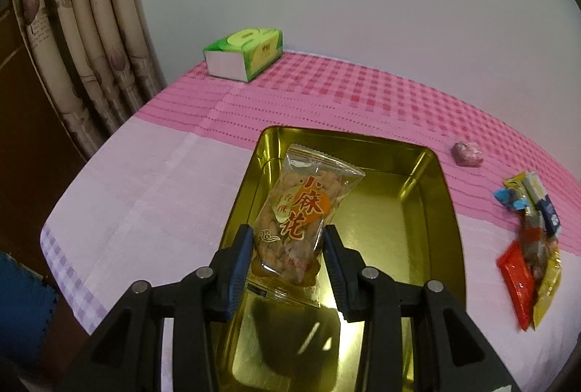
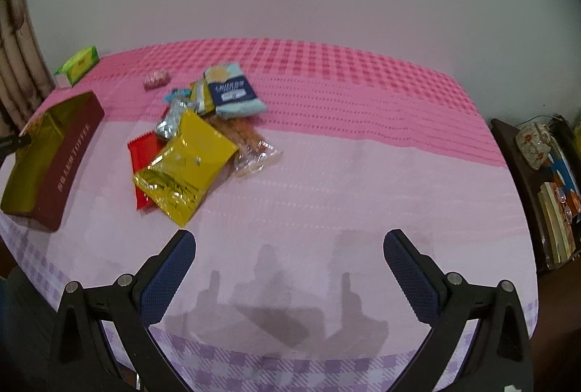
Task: Organize snacks
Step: 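Carry the snack bag with the left gripper into the tin and release, then grasp the yellow SANTI YUAN packet with the right gripper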
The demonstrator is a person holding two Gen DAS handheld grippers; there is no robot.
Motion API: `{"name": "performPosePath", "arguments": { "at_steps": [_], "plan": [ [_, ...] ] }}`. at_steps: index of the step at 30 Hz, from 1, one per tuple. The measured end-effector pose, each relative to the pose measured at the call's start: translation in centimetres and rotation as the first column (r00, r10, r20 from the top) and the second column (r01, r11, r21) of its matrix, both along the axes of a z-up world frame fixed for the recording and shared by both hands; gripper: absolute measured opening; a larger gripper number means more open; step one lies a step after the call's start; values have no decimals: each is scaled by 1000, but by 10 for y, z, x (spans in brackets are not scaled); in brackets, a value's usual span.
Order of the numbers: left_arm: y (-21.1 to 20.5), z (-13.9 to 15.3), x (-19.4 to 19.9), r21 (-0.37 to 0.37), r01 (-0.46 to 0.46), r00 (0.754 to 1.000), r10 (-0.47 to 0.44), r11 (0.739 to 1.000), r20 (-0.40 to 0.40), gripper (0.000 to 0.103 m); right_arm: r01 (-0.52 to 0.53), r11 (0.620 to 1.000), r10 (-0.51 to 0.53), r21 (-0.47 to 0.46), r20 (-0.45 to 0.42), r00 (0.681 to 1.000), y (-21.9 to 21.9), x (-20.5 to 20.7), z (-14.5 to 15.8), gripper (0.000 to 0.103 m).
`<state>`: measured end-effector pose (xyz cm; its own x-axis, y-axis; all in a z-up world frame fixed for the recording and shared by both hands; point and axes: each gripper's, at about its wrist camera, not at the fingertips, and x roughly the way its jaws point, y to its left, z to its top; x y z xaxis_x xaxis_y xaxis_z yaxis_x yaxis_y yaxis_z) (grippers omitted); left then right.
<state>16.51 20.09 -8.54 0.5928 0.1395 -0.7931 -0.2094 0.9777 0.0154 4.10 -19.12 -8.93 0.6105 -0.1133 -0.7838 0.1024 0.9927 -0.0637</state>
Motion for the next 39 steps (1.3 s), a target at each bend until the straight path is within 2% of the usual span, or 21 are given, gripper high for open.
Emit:
{"name": "performPosePath", "arguments": {
  "at_steps": [6,11,23,24,27,30,33,35,39],
  "plan": [
    [1,-15,18,-14,-18,999,18,1000,-45,40,-16,1000,16,-10,-21,1000,5,4,-9,103],
    [-1,-22,29,4,-21,997,22,1000,-70,40,-22,1000,22,-9,-34,999,6,5,-12,103],
    [-3,-29,32,7,-40,995,40,999,-86,41,-31,1000,31,-3,-45,998,5,4,-15,103],
    [-3,-30,32,5,-43,996,43,999,-84,41,-32,999,32,-2,-46,998,6,4,-16,103],
    [-2,-28,29,-10,-33,997,32,999,-76,52,-37,999,37,5,-46,998,6,4,-17,103],
    [-3,-15,15,-43,5,1000,-6,999,-23,53,-47,999,48,14,-42,998,7,4,-19,103],
    [-5,11,-19,-74,72,995,-67,995,75,57,-52,998,53,45,-34,998,7,4,-22,103],
    [-4,23,-45,-94,103,988,-92,990,121,64,-48,994,49,100,-11,999,6,4,-25,103],
    [-6,32,-107,-140,171,977,-149,975,154,65,-37,972,33,233,22,999,14,11,-31,103]
  ]
}}
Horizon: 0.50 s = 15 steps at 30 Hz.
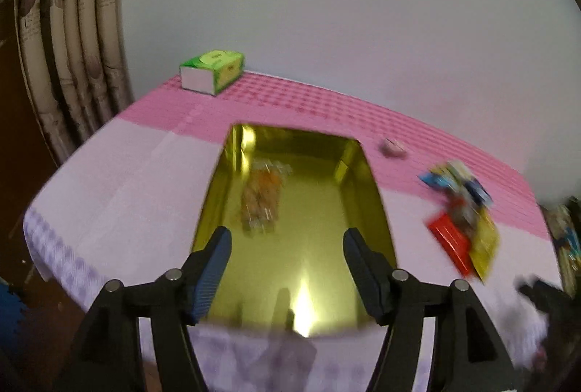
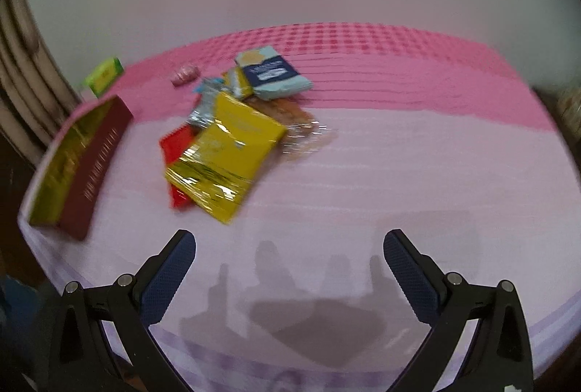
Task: Organize snacks
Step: 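Grasp the yellow SANTI YUAN packet with the right gripper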
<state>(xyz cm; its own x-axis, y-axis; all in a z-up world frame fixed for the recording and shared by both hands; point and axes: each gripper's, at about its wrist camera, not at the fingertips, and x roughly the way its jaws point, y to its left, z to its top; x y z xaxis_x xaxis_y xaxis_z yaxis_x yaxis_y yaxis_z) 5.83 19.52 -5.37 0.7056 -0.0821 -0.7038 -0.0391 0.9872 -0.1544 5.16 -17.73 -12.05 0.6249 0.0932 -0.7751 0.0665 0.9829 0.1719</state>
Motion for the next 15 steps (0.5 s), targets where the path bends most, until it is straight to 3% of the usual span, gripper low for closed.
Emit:
{"name": "performPosePath", "arguments": {
  "at_steps": [6,10,15],
  "plan": [
    [-10,-3,-73,-15,46,998,-45,999,38,65,6,999,-6,38,13,1000,36,35,-2,103],
    [-19,-7,-81,32,86,994,-88,996,62,65,64,993,-65,96,1,998,47,63,-7,103],
    [-16,-4,-85,-53,107,991,-102,993,86,65,160,984,-157,72,-47,986,53,86,-21,102]
  ]
}}
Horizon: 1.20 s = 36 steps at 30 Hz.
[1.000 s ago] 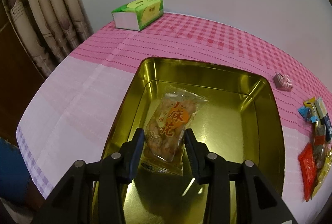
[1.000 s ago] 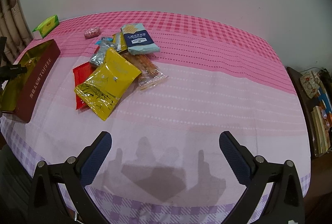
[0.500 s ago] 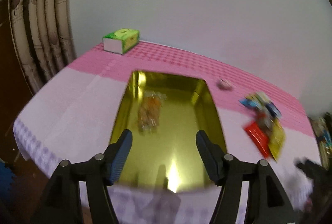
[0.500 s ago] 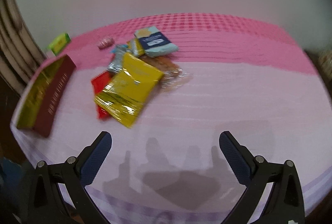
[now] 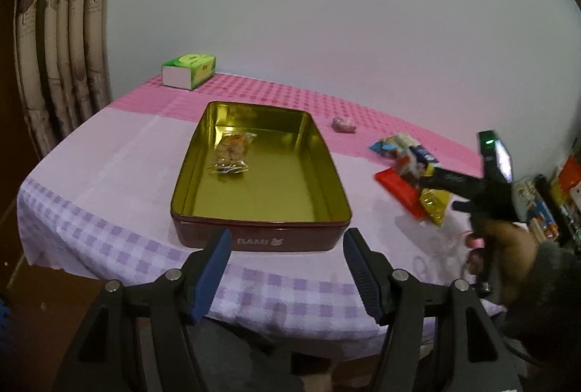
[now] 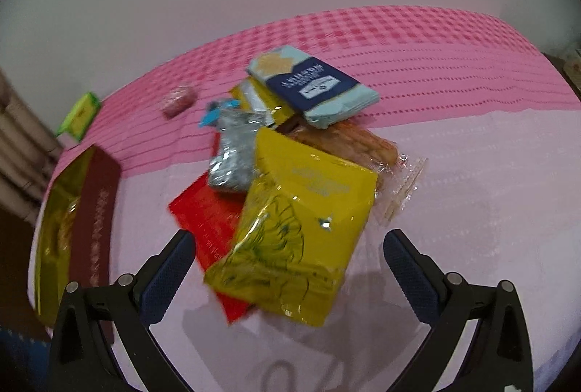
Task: Organize snacks
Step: 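Grasp the yellow SANTI YUAN packet with the right gripper, then lift the yellow packet with the right gripper and carry it over the tin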
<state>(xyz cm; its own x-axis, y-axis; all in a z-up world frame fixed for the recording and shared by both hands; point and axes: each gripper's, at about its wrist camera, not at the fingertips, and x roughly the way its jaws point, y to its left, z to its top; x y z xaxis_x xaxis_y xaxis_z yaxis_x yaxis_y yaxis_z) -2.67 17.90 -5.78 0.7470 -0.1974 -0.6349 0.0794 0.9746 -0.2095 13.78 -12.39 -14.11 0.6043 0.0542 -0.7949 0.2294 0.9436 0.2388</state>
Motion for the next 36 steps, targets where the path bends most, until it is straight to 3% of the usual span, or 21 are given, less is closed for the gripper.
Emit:
{"name": "performPosePath", "arguments": {
  "at_steps": [1,2,3,4,10,15,23,29,36],
  "plan": [
    [1,1,0,-7,3,1000,-3,1000,2,65,11,1000,-11,3,-8,1000,-1,3,-3,99],
    [2,3,0,-16,4,1000,-4,1000,6,65,21,1000,-21,9,-13,1000,-2,4,-5,86],
    [2,4,-1,-29,8,1000,-8,1000,11,65,34,999,-34,13,-17,999,-4,5,-7,82],
    [2,5,-2,-37,13,1000,-13,999,14,65,47,999,-47,-6,-9,999,-4,5,-6,70],
    [0,6,-3,-40,20,1000,-20,999,13,65,23,1000,-23,-6,-4,1000,-12,-1,-3,55],
    [-2,7,-5,-39,15,1000,-14,999,16,65,21,994,-21,-111,0,1000,-27,-15,1,55],
    [-10,10,-10,-19,15,999,-14,1000,36,65,116,965,-116,-235,16,993,-88,-45,23,55],
    [-12,14,-15,-8,5,999,-5,1000,46,65,157,933,-146,-324,58,988,-112,-64,53,55],
    [-13,20,-23,10,-7,998,6,1000,65,65,148,915,-102,-375,140,985,-98,-77,103,55]
  ]
}}
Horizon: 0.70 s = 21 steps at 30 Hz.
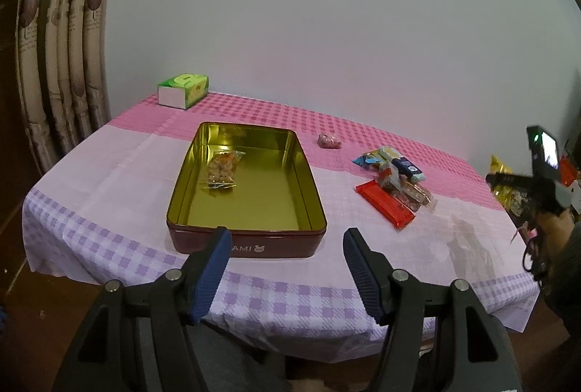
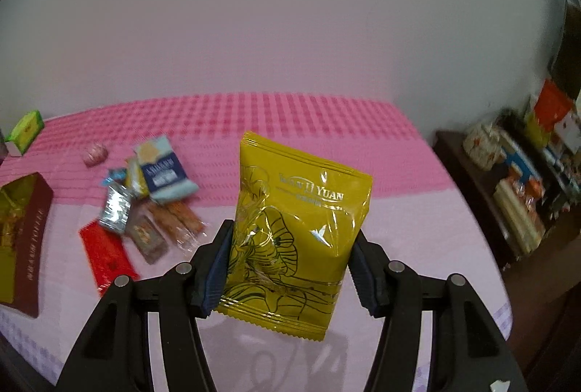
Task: Organize snacks
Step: 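Lift the yellow packet with the right gripper and carry it over the tin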
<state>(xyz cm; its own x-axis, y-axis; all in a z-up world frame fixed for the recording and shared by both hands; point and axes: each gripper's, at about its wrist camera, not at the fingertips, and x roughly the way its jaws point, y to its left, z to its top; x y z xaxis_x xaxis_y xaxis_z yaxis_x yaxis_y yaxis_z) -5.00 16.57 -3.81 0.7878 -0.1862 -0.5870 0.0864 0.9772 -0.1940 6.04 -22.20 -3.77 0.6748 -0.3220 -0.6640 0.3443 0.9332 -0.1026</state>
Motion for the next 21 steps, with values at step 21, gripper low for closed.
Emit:
{"name": "performPosePath", "arguments": {
  "at_steps": [21],
  "plan": [
    [5,-2,-1,18,-52,999,52,998,-13,65,-289,950,302,-118,120,946,142,-18,82,55]
  ]
}}
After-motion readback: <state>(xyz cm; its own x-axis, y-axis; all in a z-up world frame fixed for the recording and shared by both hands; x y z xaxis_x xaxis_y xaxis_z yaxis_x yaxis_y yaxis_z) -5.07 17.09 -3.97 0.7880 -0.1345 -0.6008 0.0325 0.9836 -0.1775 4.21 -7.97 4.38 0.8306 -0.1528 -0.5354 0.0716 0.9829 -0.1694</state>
